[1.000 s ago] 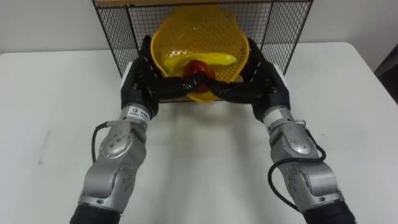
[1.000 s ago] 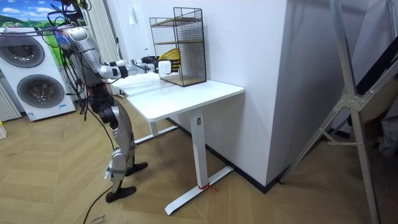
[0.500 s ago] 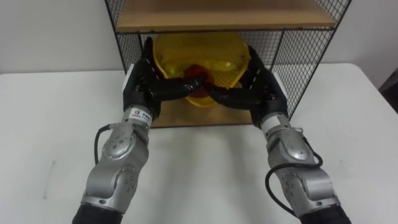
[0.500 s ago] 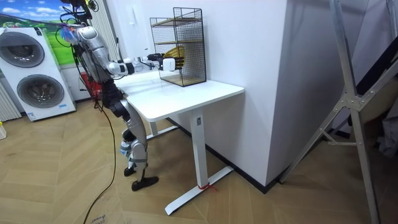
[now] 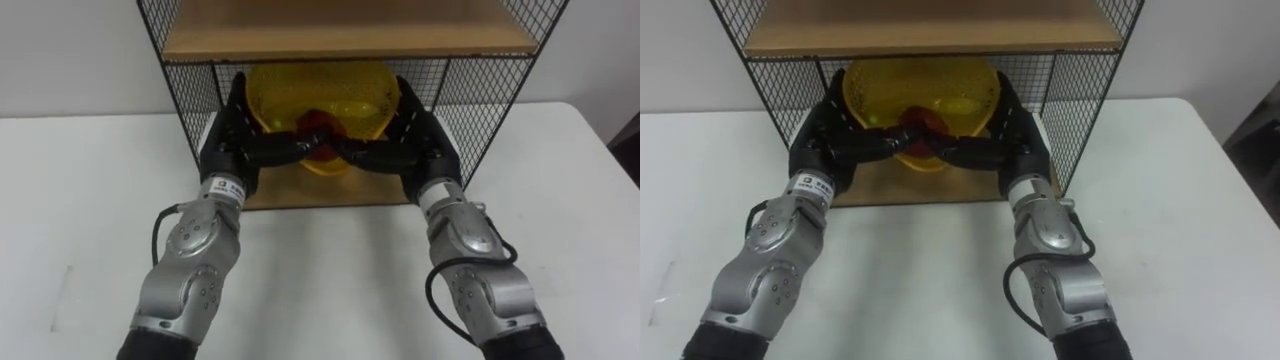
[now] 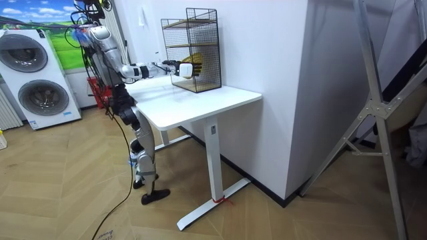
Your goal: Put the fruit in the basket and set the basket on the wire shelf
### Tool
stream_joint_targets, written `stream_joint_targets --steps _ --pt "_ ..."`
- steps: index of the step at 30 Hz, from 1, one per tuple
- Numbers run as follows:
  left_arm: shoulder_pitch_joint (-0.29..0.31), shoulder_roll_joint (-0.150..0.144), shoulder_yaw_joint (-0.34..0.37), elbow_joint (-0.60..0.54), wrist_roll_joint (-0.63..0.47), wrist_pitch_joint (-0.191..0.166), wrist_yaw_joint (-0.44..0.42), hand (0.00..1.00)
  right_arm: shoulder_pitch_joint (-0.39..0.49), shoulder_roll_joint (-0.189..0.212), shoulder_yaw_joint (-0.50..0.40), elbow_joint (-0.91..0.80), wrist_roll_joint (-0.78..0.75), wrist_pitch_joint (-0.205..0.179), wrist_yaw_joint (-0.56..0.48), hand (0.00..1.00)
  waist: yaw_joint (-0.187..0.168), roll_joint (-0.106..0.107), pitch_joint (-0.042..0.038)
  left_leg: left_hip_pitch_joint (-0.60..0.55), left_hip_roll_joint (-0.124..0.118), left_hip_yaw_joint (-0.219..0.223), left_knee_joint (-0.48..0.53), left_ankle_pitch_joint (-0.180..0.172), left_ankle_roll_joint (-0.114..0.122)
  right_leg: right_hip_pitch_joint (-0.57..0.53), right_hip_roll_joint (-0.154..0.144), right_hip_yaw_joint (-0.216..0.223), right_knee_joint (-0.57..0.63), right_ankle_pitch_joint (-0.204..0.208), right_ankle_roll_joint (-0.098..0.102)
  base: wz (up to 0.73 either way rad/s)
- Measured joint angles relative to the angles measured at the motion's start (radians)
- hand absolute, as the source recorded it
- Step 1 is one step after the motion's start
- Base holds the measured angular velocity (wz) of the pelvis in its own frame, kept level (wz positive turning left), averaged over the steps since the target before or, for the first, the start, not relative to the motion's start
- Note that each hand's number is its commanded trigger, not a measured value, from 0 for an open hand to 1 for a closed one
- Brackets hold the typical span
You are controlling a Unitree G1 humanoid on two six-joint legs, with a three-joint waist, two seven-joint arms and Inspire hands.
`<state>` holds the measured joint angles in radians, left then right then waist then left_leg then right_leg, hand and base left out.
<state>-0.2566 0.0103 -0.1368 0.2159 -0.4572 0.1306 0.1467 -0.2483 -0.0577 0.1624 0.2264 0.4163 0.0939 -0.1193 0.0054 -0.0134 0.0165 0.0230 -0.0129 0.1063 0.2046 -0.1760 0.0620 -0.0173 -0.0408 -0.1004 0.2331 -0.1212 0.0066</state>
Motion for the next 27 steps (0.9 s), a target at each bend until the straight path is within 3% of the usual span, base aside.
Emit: stream_joint_targets --steps 6,11,18,27 --pt "-0.073 0.002 0.03 0.162 -0.022 0.05 0.0 0.0 -0.07 0.005 -0.002 0.139 -0.031 0.037 -0.011 0.0 0.0 0.004 0.0018 -0.002 0.001 -0.001 0.0 0.001 -0.001 0.004 0.004 0.002 -0.014 0.008 0.0 0.0" --pt "-0.149 0.002 0.064 0.228 -0.02 0.085 0.0 0.0 -0.147 0.026 -0.028 0.22 -0.028 0.061 -0.011 0.0 -0.001 0.01 0.0033 -0.01 0.002 0.002 0.003 0.002 -0.002 -0.003 0.005 0.001 -0.015 0.009 -0.001 0.0" --pt "-0.149 0.001 0.091 0.228 -0.019 0.109 0.0 0.0 -0.167 0.038 -0.028 0.24 -0.028 0.077 -0.011 0.0 -0.002 0.024 0.0019 -0.009 0.002 0.0 0.0 0.003 -0.002 -0.002 0.005 0.001 -0.015 0.009 -0.001 0.0" --pt "-0.146 0.002 0.107 0.23 0.05 0.113 0.0 0.0 -0.163 0.037 -0.028 0.24 -0.027 0.091 0.005 0.0 -0.002 0.024 0.0019 -0.007 0.005 -0.002 0.001 0.004 -0.004 0.009 0.008 -0.005 -0.033 0.019 -0.003 0.0"
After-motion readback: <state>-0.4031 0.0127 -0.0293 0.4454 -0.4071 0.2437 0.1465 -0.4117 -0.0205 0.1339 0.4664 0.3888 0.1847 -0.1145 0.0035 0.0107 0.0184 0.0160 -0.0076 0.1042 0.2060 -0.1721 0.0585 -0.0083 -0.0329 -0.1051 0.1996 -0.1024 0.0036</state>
